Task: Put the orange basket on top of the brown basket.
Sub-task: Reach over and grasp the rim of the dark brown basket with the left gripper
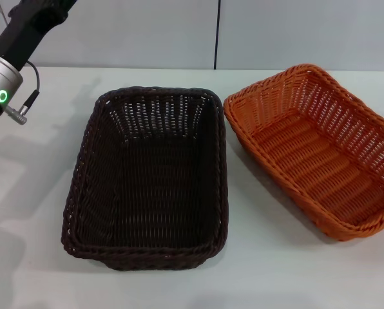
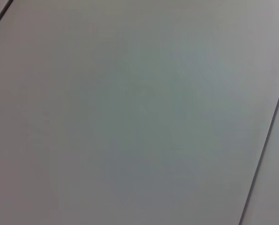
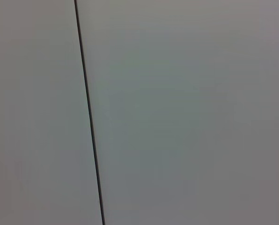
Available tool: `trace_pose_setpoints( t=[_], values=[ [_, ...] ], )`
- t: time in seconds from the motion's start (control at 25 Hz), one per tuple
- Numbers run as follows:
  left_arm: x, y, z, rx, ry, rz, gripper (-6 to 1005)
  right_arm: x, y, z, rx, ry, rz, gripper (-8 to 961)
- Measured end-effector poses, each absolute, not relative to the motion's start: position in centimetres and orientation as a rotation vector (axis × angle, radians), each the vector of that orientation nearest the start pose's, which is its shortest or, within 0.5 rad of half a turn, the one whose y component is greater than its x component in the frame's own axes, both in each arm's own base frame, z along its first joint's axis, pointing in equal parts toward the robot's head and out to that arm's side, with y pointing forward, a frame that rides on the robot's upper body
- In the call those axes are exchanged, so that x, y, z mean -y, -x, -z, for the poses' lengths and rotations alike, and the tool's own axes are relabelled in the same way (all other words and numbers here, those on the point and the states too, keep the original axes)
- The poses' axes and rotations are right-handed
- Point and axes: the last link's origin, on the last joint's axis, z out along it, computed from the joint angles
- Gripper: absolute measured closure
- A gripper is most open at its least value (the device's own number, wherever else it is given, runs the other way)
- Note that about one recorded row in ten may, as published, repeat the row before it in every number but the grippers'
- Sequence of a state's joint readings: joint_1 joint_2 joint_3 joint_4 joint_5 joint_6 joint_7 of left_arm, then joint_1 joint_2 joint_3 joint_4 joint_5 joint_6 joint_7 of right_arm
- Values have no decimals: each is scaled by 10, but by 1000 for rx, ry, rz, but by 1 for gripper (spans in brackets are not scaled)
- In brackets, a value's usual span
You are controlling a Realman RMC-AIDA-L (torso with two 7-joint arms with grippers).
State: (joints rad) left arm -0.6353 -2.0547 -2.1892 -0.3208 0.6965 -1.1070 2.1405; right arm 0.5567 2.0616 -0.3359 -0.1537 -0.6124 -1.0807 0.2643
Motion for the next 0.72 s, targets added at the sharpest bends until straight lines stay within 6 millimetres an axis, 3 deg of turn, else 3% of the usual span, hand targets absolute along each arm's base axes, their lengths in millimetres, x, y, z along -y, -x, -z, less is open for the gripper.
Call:
trace_pose_setpoints(
  t=[0.48, 0.72],
  values=[
    [-426, 241, -45, 746, 1741, 1237, 138, -367, -369, -97, -616, 1093, -692, 113],
    [-449, 230, -57, 858, 1962, 1009, 137, -368, -369, -98, -615, 1093, -693, 113]
  ],
)
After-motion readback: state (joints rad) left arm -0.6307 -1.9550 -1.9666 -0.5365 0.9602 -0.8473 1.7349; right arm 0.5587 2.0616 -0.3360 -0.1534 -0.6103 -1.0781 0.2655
